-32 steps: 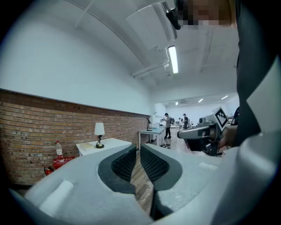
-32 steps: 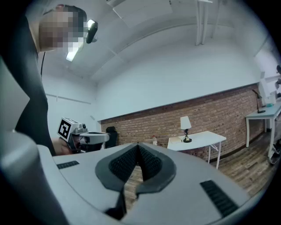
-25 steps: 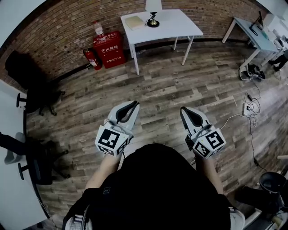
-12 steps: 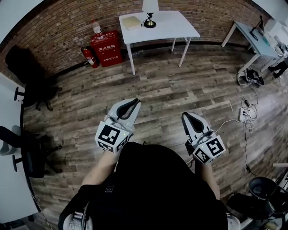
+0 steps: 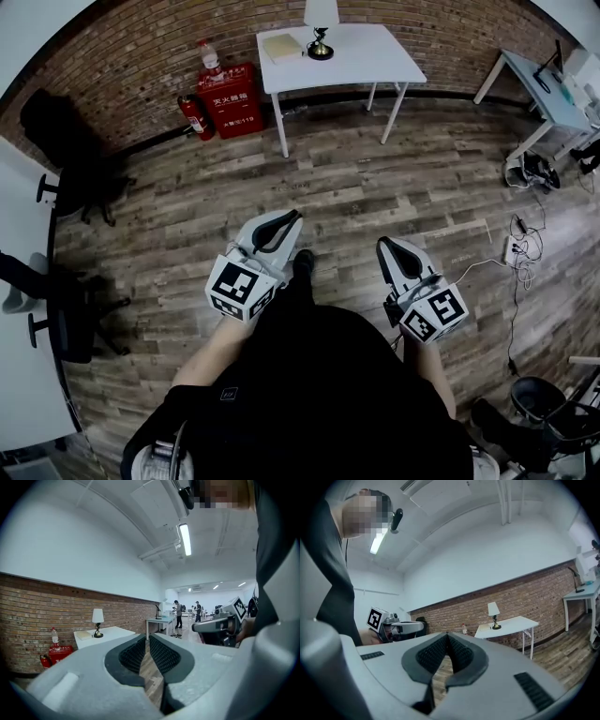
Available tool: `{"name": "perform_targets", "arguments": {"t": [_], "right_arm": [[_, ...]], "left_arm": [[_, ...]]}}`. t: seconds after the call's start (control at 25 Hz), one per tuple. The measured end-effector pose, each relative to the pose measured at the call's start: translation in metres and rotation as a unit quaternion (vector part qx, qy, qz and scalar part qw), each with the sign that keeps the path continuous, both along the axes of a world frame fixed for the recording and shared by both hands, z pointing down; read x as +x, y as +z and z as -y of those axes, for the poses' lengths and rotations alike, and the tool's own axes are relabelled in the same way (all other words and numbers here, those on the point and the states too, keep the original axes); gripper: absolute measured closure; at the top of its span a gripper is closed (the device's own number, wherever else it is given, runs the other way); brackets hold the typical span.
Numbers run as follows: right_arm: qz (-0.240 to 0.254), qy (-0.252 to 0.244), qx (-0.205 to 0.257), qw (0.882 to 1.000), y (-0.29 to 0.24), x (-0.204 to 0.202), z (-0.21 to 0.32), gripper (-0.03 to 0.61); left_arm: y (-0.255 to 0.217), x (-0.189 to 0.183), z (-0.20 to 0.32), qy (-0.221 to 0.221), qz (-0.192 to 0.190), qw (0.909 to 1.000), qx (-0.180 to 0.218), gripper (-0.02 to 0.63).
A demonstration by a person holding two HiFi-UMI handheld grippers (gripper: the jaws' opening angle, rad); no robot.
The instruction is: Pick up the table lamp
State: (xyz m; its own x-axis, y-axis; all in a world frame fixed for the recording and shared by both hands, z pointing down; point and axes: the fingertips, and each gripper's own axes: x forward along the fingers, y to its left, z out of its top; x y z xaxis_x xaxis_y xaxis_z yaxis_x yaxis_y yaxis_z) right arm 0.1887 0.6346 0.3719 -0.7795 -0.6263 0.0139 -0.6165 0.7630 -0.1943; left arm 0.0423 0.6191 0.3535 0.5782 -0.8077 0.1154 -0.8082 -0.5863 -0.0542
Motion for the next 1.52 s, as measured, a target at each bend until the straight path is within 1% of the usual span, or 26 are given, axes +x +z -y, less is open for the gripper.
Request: {"name": "perform_targets", "arguments": {"t": [0.2, 0.4, 0.52, 0.64, 0.76, 0.88, 1.0, 1.16, 1.36, 1.52], "right_arm": [[-0.004, -0.007, -0.016, 1.000, 0.012, -0.009, 0.037, 0.565], [-0.016, -0.005, -0.044, 0.999, 0.023, -0.024, 0.089, 0.565], [-0.011, -0.004, -0.036, 0.999, 0.021, -0.038, 0.129, 0.565], [-0.015, -0.004, -0.039, 0.999, 0.016, -0.054, 0.167, 0.565], [-0.011, -0.008, -0.031, 0.999, 0.008, -0.072, 0.209, 0.565], [-0.004, -0.023, -0.026, 0.999, -0.012, -0.098, 0.247, 0.565], [0.016, -0.041, -0.025, 0.999, -0.034, -0.124, 0.276, 0.565], [0.019, -0.029, -0.047, 0.998, -0.034, -0.135, 0.318, 0.564], [0.002, -0.040, -0.061, 0.997, -0.017, -0.151, 0.346, 0.563], [-0.013, -0.057, -0.047, 0.997, -0.004, -0.157, 0.374, 0.563]], "left_arm": [[0.014, -0.010, 0.038, -0.006, -0.007, 0.9998, -0.017, 0.578], [0.021, -0.023, 0.097, -0.002, -0.007, 0.9998, -0.019, 0.578], [0.017, -0.034, 0.139, 0.004, -0.009, 0.9998, -0.015, 0.578], [0.010, -0.048, 0.180, 0.011, -0.010, 0.9999, -0.007, 0.578], [0.000, -0.070, 0.221, 0.005, -0.017, 0.9998, 0.007, 0.578], [-0.009, -0.092, 0.258, -0.001, -0.029, 0.9994, 0.017, 0.578], [-0.011, -0.107, 0.289, 0.001, -0.027, 0.9994, 0.019, 0.578], [-0.010, -0.123, 0.324, 0.000, -0.037, 0.9993, 0.012, 0.578], [0.008, -0.140, 0.350, -0.011, -0.039, 0.9991, -0.006, 0.578], [0.015, -0.146, 0.376, -0.022, -0.039, 0.9989, -0.013, 0.578]]}}
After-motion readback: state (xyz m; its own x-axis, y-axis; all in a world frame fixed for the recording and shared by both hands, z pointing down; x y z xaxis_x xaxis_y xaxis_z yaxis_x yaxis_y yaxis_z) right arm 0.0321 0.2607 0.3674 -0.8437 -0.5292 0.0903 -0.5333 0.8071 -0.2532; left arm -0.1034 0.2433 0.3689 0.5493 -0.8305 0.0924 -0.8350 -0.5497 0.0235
